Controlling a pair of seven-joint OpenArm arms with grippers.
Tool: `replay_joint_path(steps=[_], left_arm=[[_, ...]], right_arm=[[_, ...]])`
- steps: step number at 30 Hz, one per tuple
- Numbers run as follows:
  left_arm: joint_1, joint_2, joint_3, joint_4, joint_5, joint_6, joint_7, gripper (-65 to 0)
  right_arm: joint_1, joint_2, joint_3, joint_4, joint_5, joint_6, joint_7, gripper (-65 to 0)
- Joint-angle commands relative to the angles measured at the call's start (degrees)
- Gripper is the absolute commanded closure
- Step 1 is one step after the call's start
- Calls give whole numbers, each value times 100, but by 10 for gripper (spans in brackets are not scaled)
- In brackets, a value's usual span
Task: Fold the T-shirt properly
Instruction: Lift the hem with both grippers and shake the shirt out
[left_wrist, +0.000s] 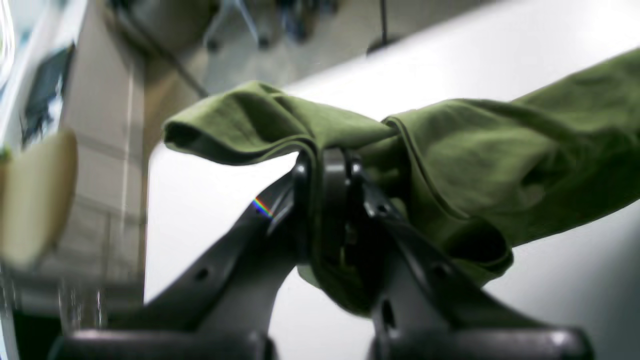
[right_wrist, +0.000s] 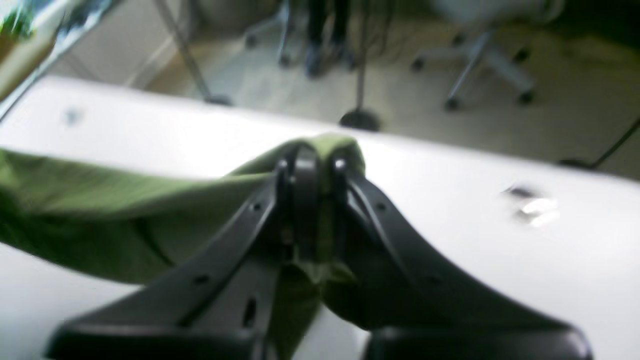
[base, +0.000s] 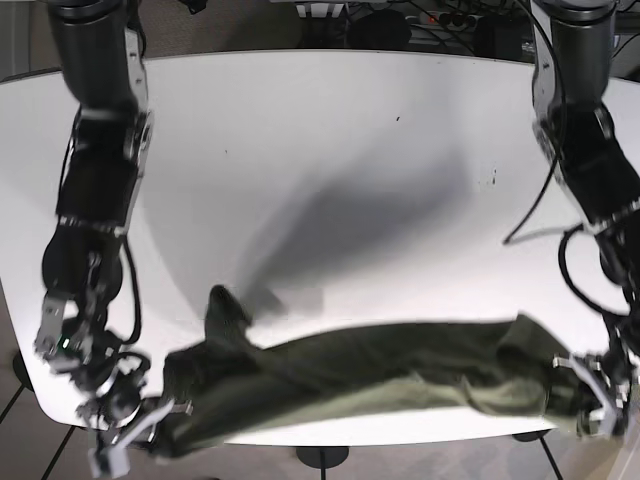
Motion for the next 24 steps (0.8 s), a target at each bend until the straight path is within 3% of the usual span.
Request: replay_joint_path(steps=[1, 7, 12, 18, 24], left_arm=[[-925, -126, -22, -232, -61, 38, -164, 0], [-1752, -223, -13, -451, -61, 38, -173, 0], [-1084, -399, -48, -548, -96, 38, -524, 0], [-363, -505, -435, -530, -113, 38, -577, 0], [-204, -487, -541, -566, -87, 38, -577, 0]], right_arm=[[860, 110, 16, -82, 107, 40, 207, -19], [1634, 233, 51, -143, 107, 40, 31, -19], [1036, 233, 165, -55, 107, 40, 22, -19], [210, 233, 315, 727, 107, 40, -259, -19], [16, 189, 306, 815, 98, 40, -250, -19]])
